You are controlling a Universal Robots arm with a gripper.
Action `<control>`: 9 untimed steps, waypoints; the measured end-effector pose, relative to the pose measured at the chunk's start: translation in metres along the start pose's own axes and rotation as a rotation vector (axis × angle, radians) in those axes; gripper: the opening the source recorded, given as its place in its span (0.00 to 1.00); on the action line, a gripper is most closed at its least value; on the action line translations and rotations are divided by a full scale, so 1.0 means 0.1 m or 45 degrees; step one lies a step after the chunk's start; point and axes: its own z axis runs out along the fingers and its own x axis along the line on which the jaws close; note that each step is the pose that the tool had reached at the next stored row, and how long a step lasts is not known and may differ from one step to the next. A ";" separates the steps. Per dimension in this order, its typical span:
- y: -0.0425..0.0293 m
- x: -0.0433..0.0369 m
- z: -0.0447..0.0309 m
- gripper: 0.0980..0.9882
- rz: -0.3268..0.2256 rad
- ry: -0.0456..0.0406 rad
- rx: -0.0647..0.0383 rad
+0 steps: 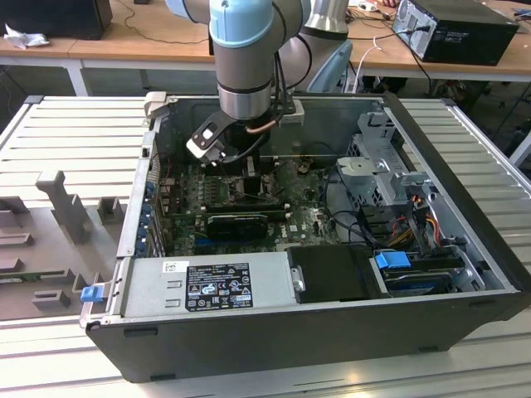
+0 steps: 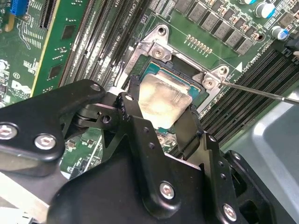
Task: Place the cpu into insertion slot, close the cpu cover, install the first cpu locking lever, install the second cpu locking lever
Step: 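Place the cpu into insertion slot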
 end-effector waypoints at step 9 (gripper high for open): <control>-0.001 0.000 0.014 0.58 0.000 0.001 0.000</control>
